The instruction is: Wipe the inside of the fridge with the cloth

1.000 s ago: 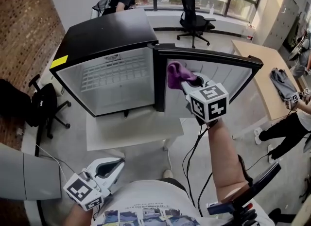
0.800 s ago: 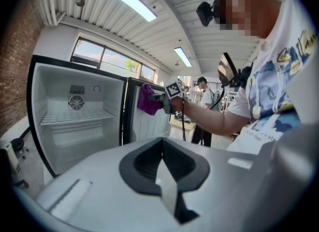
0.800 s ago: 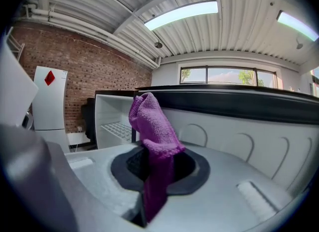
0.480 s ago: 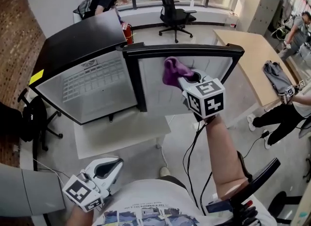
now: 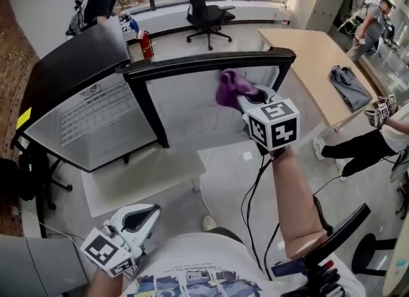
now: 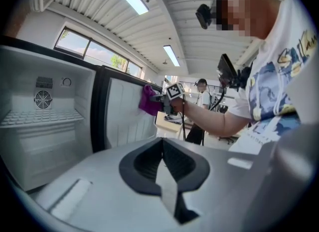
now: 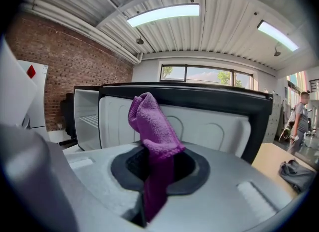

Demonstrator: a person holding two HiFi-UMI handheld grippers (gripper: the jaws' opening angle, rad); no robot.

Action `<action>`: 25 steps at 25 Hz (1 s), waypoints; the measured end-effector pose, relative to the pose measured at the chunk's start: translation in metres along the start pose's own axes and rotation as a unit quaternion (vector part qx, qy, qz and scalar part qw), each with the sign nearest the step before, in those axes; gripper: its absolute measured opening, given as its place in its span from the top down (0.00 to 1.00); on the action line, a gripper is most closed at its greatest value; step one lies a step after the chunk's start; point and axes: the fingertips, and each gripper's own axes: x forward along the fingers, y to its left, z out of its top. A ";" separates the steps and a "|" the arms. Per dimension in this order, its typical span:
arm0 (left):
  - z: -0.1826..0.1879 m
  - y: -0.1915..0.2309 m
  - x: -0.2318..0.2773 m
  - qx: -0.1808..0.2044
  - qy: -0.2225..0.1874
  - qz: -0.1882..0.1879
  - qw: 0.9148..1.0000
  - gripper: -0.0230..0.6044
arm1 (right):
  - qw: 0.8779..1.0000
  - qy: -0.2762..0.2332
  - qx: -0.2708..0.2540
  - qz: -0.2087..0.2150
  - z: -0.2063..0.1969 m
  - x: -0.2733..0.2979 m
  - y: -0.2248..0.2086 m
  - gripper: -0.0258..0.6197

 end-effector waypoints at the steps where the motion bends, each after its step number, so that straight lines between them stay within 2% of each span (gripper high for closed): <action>1: 0.001 0.000 0.003 0.000 0.000 -0.002 1.000 0.95 | 1.000 0.002 0.001 -0.005 -0.002 -0.002 -0.005 0.88; 16: 0.001 -0.017 0.030 0.001 0.006 -0.034 0.999 0.95 | 0.997 0.027 0.006 -0.078 -0.031 -0.038 -0.062 0.88; 22: -0.001 -0.014 0.026 0.000 0.009 -0.031 0.999 0.95 | 0.993 0.037 0.011 -0.112 -0.038 -0.048 -0.080 0.88; 25: -0.001 -0.014 0.021 -0.001 0.009 -0.029 1.000 0.95 | 0.993 0.036 0.018 -0.114 -0.037 -0.055 -0.077 0.88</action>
